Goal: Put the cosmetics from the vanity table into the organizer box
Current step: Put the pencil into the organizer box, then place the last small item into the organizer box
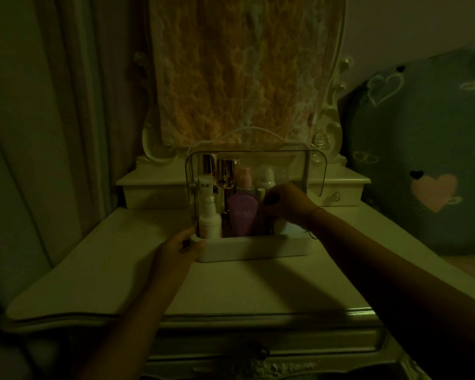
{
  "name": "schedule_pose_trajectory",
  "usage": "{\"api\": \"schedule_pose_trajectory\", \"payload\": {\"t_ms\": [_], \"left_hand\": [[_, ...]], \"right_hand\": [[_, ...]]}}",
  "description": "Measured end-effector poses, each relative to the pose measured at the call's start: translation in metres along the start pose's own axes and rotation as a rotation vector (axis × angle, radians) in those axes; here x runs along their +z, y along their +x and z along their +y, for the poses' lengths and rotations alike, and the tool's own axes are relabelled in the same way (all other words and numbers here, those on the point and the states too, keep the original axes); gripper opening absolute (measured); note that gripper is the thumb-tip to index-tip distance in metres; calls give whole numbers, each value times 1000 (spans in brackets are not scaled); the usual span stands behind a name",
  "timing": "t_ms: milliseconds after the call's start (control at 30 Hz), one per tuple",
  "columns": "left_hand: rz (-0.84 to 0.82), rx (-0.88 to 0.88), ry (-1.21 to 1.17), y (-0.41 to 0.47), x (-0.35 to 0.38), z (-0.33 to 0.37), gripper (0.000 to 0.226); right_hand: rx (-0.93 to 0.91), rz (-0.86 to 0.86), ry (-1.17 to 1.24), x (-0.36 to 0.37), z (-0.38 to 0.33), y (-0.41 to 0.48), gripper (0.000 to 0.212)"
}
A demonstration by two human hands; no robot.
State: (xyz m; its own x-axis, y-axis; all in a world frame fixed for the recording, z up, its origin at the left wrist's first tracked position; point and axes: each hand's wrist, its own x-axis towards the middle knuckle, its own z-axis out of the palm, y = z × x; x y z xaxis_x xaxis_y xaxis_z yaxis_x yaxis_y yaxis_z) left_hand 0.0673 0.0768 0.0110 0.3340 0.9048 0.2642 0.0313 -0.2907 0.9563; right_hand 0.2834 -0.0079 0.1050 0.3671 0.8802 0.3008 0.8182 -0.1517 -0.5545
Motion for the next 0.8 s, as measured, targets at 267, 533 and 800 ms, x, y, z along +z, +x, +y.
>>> {"api": "schedule_pose_trajectory", "payload": {"t_ms": [267, 533, 800], "left_hand": [[-4, 17, 1, 0, 1, 0, 42], [-1, 4, 14, 2, 0, -2, 45], [6, 17, 41, 1, 1, 0, 44]], "right_hand": [[-16, 155, 143, -8, 8, -13, 29], [22, 322, 226, -22, 48, -62, 19], [303, 449, 198, -37, 112, -67, 24]]}}
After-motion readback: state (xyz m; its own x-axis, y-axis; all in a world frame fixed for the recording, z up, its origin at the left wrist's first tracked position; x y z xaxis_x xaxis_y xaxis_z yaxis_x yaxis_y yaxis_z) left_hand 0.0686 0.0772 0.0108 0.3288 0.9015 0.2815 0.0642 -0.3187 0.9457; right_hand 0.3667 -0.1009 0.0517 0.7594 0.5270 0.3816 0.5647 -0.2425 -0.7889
